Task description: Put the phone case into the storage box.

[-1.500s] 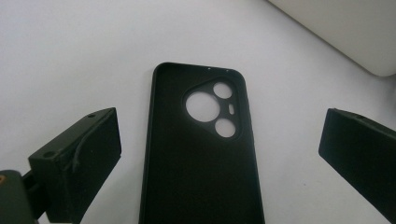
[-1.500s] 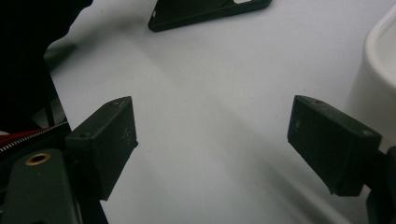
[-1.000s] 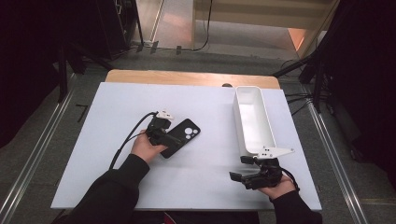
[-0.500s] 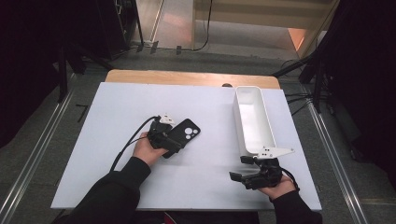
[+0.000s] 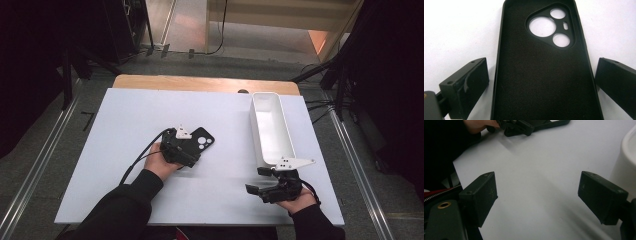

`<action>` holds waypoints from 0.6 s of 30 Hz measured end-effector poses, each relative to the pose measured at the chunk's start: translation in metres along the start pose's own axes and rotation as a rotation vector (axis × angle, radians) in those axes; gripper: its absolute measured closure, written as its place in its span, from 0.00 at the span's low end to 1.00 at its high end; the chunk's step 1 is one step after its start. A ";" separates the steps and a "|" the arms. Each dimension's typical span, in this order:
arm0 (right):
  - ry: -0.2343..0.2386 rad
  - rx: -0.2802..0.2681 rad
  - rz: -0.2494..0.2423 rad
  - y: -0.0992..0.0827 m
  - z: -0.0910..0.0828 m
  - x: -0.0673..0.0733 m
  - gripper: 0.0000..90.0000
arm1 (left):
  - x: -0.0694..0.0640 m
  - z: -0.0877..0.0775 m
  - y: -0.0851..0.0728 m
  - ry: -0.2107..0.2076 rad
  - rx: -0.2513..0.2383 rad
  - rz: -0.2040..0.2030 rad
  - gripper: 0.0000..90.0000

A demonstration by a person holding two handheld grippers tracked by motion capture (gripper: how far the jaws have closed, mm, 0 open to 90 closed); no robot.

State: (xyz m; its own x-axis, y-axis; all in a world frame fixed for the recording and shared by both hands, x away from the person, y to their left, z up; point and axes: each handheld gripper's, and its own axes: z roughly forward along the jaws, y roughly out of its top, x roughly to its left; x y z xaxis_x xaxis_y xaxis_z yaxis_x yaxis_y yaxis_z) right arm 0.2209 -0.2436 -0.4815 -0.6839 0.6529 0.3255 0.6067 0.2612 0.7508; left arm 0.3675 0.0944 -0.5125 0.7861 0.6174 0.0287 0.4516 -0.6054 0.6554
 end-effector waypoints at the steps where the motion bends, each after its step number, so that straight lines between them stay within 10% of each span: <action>1: 0.000 0.000 0.000 0.000 0.000 0.000 0.16 | -0.001 0.000 0.000 0.004 -0.003 -0.005 0.00; 18: 0.002 0.001 0.005 0.000 0.000 0.001 0.16 | 0.001 -0.004 -0.003 0.010 -0.041 -0.016 0.14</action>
State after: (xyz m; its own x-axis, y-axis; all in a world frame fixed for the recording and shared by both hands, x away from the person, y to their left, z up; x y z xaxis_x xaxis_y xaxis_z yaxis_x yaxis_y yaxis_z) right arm 0.2205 -0.2431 -0.4812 -0.6819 0.6526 0.3303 0.6106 0.2592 0.7484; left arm 0.3648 0.0993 -0.5113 0.7749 0.6316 0.0251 0.4463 -0.5747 0.6859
